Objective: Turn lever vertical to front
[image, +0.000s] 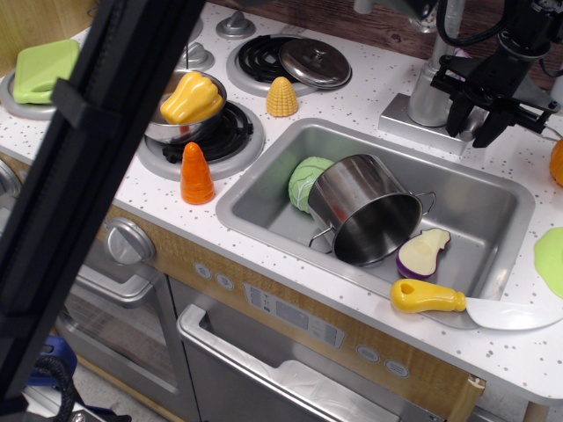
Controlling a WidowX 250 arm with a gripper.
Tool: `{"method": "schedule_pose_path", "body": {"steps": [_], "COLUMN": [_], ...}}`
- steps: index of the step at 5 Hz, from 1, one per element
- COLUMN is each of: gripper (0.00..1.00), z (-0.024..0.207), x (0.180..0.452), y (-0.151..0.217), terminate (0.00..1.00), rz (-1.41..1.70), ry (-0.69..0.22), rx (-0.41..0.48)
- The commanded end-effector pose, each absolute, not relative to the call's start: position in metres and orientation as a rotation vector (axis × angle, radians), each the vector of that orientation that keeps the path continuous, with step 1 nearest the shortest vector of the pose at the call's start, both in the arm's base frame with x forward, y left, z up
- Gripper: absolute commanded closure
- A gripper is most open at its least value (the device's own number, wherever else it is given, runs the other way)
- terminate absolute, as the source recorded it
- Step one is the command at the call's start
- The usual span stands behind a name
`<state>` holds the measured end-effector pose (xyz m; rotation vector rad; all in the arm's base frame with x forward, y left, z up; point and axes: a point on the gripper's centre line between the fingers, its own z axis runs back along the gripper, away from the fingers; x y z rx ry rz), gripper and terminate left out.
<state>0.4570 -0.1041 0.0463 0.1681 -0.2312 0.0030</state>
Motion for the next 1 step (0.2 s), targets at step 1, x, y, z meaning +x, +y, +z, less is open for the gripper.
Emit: {"method": "schedule_pose_path", "body": {"steps": [1], "gripper": [1.00], "z": [0.0778], "x": [0.4711], "y": [-0.0954], "terminate": [1.00], "rz": [-0.013], "ry": [-0.338], "rx": [0.152]}}
